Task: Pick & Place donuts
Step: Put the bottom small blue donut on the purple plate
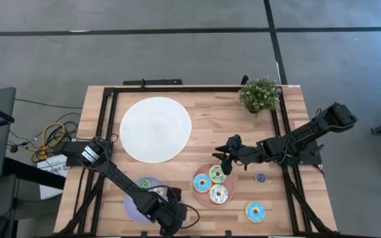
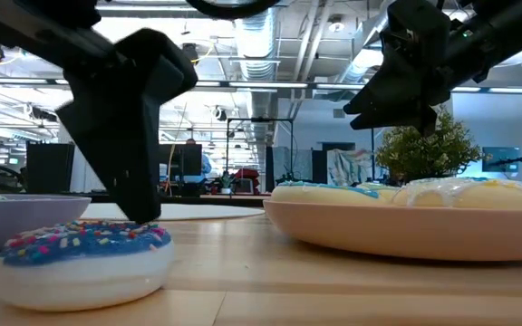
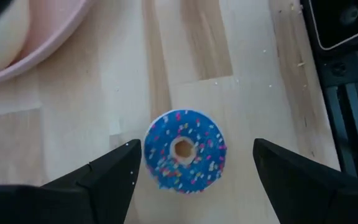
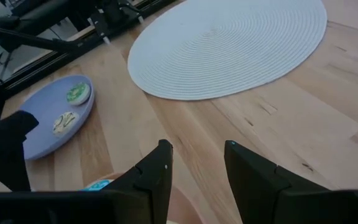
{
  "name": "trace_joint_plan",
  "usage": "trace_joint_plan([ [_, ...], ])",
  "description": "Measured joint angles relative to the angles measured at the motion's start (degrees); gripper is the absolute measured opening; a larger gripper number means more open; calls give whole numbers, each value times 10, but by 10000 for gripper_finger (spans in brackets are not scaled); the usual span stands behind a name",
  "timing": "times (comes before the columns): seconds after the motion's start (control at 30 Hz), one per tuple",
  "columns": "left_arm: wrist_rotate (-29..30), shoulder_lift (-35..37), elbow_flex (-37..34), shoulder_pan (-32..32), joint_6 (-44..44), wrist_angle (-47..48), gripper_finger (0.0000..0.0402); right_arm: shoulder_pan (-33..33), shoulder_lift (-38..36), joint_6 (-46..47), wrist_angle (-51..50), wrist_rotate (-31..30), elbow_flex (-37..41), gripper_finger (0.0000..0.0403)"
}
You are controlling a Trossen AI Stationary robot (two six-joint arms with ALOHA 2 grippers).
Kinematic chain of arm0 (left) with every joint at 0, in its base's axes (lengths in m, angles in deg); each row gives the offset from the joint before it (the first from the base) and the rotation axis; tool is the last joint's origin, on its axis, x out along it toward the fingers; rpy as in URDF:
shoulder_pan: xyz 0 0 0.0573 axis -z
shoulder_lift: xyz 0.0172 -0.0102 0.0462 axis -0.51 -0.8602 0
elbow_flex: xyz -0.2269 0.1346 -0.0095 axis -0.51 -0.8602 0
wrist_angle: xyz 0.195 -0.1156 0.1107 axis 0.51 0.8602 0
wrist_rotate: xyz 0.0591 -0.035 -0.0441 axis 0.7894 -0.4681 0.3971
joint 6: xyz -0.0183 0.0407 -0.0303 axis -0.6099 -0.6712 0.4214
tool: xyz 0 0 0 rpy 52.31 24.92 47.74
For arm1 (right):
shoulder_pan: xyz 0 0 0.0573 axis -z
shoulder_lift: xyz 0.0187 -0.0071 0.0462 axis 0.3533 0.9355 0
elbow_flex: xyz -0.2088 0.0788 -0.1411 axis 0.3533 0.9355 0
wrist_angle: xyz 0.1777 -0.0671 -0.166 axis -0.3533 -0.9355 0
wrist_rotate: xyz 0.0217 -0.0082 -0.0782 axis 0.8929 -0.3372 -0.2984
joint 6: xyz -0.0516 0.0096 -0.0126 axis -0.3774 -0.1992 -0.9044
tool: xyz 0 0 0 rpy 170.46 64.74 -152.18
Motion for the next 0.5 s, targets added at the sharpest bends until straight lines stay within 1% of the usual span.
trace_joint_plan([
  [0.17,-8,-17,0,-3,-12,-25,303,0,0,0,0,0,0,136],
  [0.3,-4,-20,-1,-4,-13,-26,302,-2,0,0,1,1,0,136],
  [0.5,-4,-20,0,-4,-15,-27,282,-7,0,0,0,1,0,136],
])
